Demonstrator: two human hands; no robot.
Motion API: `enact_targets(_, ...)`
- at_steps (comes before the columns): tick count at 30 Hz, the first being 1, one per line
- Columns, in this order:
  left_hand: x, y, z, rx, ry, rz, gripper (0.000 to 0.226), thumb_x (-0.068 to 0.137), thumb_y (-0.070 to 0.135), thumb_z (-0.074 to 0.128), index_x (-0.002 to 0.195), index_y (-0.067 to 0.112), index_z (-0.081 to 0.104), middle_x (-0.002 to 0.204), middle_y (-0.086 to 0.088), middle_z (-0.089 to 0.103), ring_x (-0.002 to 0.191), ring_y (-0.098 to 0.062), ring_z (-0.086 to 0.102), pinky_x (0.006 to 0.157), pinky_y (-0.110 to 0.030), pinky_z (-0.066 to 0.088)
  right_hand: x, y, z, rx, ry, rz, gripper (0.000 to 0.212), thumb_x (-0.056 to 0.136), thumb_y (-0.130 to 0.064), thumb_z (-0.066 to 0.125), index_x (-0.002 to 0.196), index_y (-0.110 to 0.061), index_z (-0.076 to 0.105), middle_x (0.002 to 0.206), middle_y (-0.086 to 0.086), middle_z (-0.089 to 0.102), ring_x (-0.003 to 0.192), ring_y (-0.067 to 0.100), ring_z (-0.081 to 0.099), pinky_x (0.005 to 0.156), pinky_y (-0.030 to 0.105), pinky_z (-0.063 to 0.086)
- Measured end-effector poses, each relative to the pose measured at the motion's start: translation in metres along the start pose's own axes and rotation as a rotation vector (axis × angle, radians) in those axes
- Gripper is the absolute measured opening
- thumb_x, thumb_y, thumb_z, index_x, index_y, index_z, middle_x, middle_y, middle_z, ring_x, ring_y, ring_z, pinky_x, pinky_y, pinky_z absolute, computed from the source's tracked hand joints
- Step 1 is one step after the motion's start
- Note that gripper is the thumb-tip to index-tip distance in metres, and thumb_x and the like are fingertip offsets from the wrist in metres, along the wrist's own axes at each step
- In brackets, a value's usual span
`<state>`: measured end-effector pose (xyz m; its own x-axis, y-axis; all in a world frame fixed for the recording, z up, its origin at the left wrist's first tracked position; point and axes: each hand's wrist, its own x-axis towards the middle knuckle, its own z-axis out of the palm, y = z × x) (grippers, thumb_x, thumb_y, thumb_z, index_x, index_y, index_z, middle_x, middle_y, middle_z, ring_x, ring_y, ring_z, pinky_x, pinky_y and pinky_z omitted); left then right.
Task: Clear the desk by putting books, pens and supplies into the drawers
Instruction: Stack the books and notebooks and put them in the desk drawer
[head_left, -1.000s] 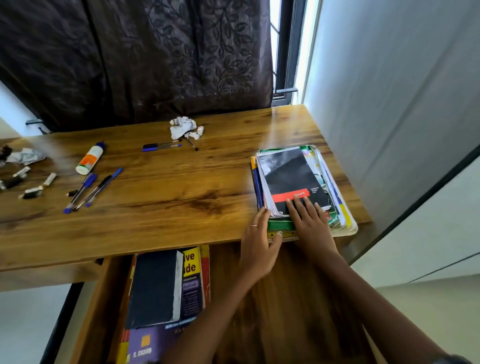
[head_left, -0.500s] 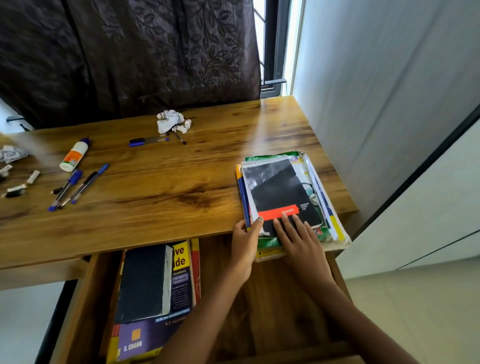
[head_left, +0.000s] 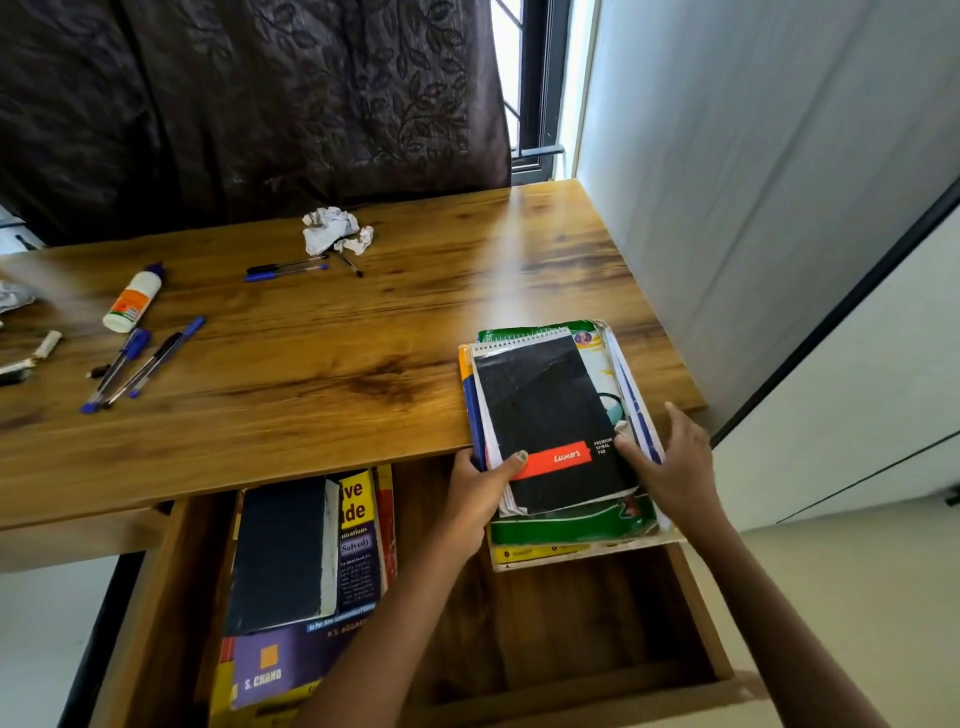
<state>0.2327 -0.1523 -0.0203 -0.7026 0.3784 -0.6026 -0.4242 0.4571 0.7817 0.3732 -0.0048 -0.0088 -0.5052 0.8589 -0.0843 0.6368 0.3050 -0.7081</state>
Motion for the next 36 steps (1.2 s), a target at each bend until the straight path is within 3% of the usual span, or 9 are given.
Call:
enact_targets(3,0.0,-0.001,0.0,0.014,0.004,0.018,0.081,0.079,0.036,0.073,0.144,0.013,0.03,0.139,-0.011,0.047,0.122,-0.028,0.052,0.1,-0.044,0.046,0.015,-0.005,0.001,0.309,-0.2,0.185,0.079,0.083,-0.039,0.066,0.144,-0.012,0.023,0.138,0.014,0.045,0.117,0.026,0.051,0.09,0.039,0.047)
enact_targets(10,-0.025,-0.002,-0.034,0.138,-0.075,0.011,0.067,0.081,0.036,0.071,0.135,0.012,0.039,0.128,-0.006,0.053,0.102,-0.014,0.053,0.082,-0.028,0.042,-0.001,-0.006,0.008,0.313,-0.349,0.24,0.073,0.074,-0.034,0.075,0.13,-0.009,0.036,0.116,0.006,0.054,0.093,0.015,0.055,0.062,0.02,0.046)
enact_targets(16,-0.063,-0.028,-0.082,0.415,-0.254,-0.093,0.104,0.076,0.051,0.068,0.151,0.014,0.006,0.157,-0.009,0.018,0.142,-0.028,0.023,0.112,-0.043,0.026,-0.046,0.004,0.005,0.249,-0.648,0.235,0.058,0.072,-0.032,0.077,0.115,-0.017,0.041,0.103,-0.004,0.055,0.089,0.01,0.059,0.062,0.02,0.048)
enact_targets(20,-0.078,-0.052,-0.089,0.423,-0.377,-0.173,0.114,0.063,0.06,0.075,0.15,0.018,0.014,0.152,-0.005,0.032,0.135,-0.022,0.036,0.106,-0.031,0.035,-0.061,0.016,0.002,0.084,-0.786,0.26,0.077,0.058,-0.051,0.08,0.117,-0.02,0.041,0.113,-0.001,0.055,0.104,0.016,0.057,0.085,0.037,0.053)
enact_targets(24,-0.085,-0.062,-0.082,0.369,-0.455,-0.179,0.046,0.075,0.043,0.075,0.113,0.027,0.056,0.123,0.008,0.061,0.105,-0.002,0.058,0.098,-0.024,0.045,-0.065,0.03,0.002,0.043,-0.862,0.296,0.071,0.054,-0.056,0.083,0.106,-0.019,0.052,0.103,0.004,0.064,0.093,0.018,0.064,0.083,0.037,0.054)
enact_targets(28,-0.08,-0.074,-0.07,0.383,-0.437,-0.211,0.042,0.081,0.039,0.071,0.11,0.029,0.042,0.119,0.021,0.045,0.098,0.002,0.048,0.076,-0.001,0.043,-0.07,0.034,0.009,-0.033,-0.815,0.299,0.052,0.068,-0.042,0.079,0.104,-0.019,0.051,0.1,0.001,0.062,0.09,0.016,0.062,0.077,0.033,0.052)
enact_targets(30,-0.063,-0.088,-0.063,0.355,-0.396,-0.216,0.074,0.067,0.05,0.08,0.126,0.02,0.046,0.132,0.004,0.053,0.113,-0.009,0.053,0.096,-0.021,0.046,-0.065,0.039,0.015,-0.053,-0.749,0.278,0.057,0.065,-0.044,0.081,0.106,-0.019,0.051,0.102,0.002,0.063,0.091,0.017,0.062,0.078,0.036,0.053)
enact_targets(34,-0.023,-0.096,-0.046,0.331,-0.31,-0.153,0.091,0.055,0.058,0.081,0.127,0.014,0.048,0.126,-0.005,0.059,0.112,-0.019,0.057,0.097,-0.035,0.048,-0.042,0.018,0.019,-0.008,-0.572,0.294,0.033,0.076,-0.019,0.076,0.097,-0.013,0.05,0.088,-0.001,0.057,0.082,0.014,0.058,0.064,0.023,0.046)
enact_targets(36,0.001,-0.103,-0.035,0.349,-0.273,-0.097,0.091,0.058,0.048,0.08,0.133,0.012,0.042,0.127,-0.011,0.056,0.112,-0.023,0.057,0.097,-0.039,0.049,-0.031,0.007,0.024,-0.046,-0.499,0.299,0.045,0.078,-0.014,0.073,0.114,-0.007,0.046,0.106,0.01,0.058,0.096,0.021,0.058,0.078,0.033,0.051)
